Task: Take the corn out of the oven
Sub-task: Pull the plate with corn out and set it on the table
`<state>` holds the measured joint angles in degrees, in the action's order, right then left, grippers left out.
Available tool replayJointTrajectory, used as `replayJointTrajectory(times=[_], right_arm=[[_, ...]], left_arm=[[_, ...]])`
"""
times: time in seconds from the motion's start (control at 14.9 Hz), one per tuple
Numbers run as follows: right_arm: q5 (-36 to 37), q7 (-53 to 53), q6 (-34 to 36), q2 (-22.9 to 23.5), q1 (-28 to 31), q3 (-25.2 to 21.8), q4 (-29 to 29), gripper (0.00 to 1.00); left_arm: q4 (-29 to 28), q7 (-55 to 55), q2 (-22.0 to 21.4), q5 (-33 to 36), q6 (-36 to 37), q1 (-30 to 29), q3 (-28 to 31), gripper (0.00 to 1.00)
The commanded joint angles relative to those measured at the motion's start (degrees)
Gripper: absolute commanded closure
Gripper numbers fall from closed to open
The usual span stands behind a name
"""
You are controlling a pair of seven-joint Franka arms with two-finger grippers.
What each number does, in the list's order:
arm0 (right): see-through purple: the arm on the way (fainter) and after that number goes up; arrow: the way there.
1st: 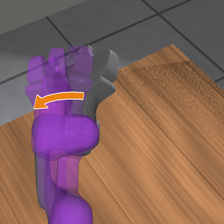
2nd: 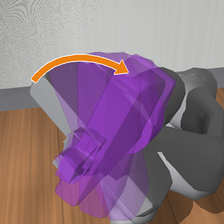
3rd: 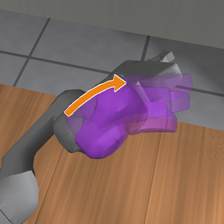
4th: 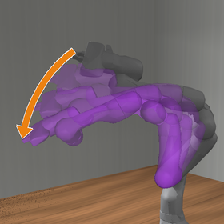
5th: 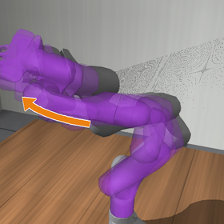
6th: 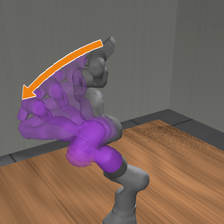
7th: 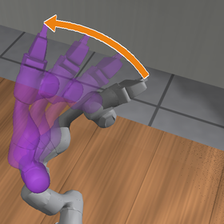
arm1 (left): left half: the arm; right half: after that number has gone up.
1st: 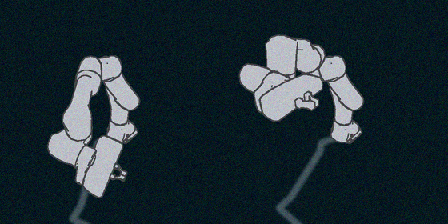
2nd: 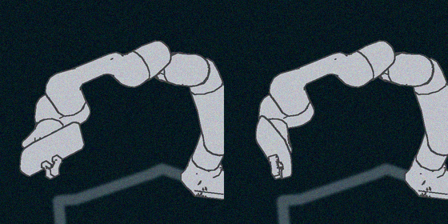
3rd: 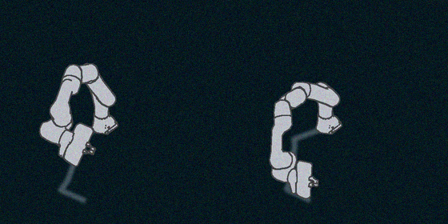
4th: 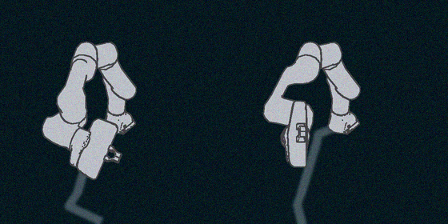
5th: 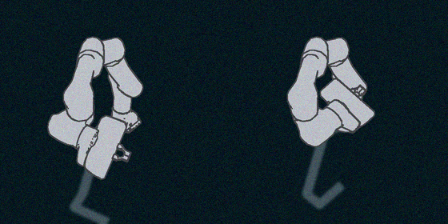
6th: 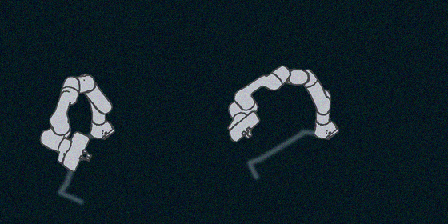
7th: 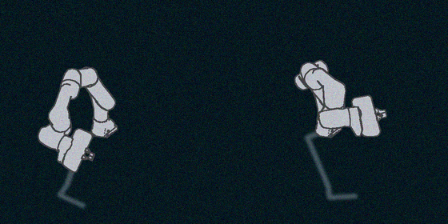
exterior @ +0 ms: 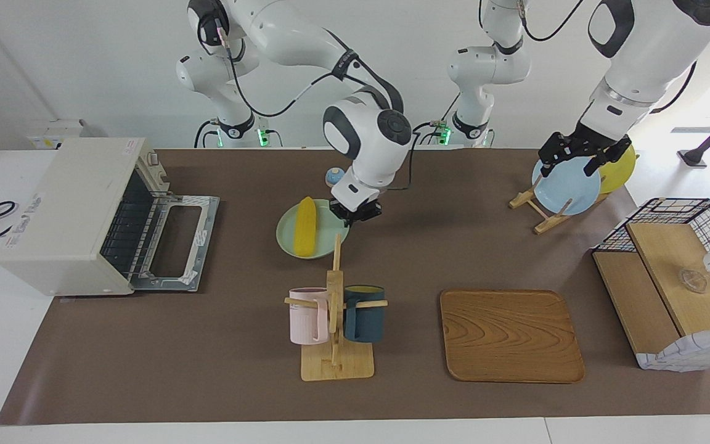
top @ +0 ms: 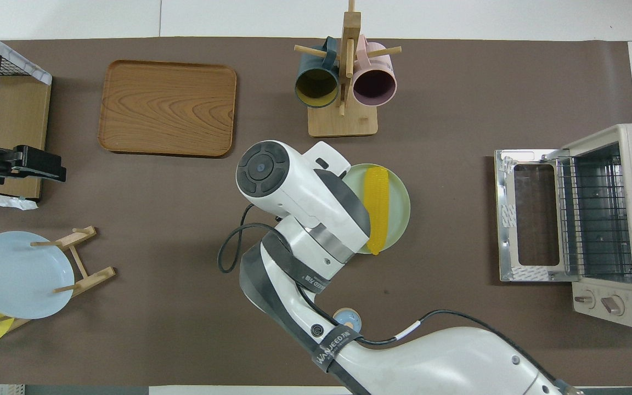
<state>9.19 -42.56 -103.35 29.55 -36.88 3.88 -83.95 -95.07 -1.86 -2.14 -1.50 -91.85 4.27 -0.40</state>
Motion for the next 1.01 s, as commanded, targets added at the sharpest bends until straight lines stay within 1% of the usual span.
replayJointTrajectory(times=[0.0, 0.2, 0.34, 0.47, 0.54, 0.6, 0.67, 0.74, 0.81, 0.94], right_arm=[[-2.41, -0.86, -4.29, 1.73, 0.76, 2.09, 2.22, 1.00], [-2.77, -1.82, -9.13, 0.60, -0.12, 2.54, -3.48, 1.00], [-8.36, -3.75, -11.51, 0.59, 0.76, 2.54, -4.38, 1.00], [-9.80, -3.85, -11.70, 0.59, 1.98, 2.45, -4.38, 1.00], [-10.15, -3.93, -11.78, 0.59, 2.17, 2.54, -4.29, 0.90], [-11.28, -4.11, -12.22, 0.59, 2.25, 2.54, -4.03, 0.70], [-12.69, -4.81, -13.44, 0.68, 2.17, 2.45, -3.94, 0.58], [-13.40, -5.42, -15.72, 0.68, 1.73, 2.45, -3.94, 0.43], [-13.49, -5.52, -17.92, 0.68, 1.47, 2.54, -3.85, 0.34], [-12.44, -3.42, -16.98, -0.19, 2.33, 2.28, -3.58, 0.36]], left_arm=[[-1.87, 0.54, -0.85, 0.80, -1.84, -0.41, -0.22, 0.00], [-1.96, 0.72, -1.11, 0.80, -2.19, -1.28, -0.22, 0.00], [-2.74, 0.81, -1.20, 0.80, -2.98, -1.46, -0.22, 0.00], [-3.18, 0.81, -1.55, 0.80, -3.42, -1.46, -0.22, 0.00], [-3.27, 0.81, -1.64, 0.80, -3.60, -1.46, -0.22, 0.00], [-3.80, 0.72, -1.64, 0.80, -3.86, -1.46, -0.22, 0.00], [-4.24, 0.72, -1.81, 0.80, -4.30, -1.46, -0.22, 0.00], [-4.68, 0.72, -2.08, 0.80, -4.65, -1.46, -0.22, 0.00], [-4.77, 0.72, -2.17, 0.80, -4.66, -1.46, -0.22, 0.00], [-4.77, 0.72, -2.17, 0.80, -4.74, -1.37, -0.22, 0.00]])
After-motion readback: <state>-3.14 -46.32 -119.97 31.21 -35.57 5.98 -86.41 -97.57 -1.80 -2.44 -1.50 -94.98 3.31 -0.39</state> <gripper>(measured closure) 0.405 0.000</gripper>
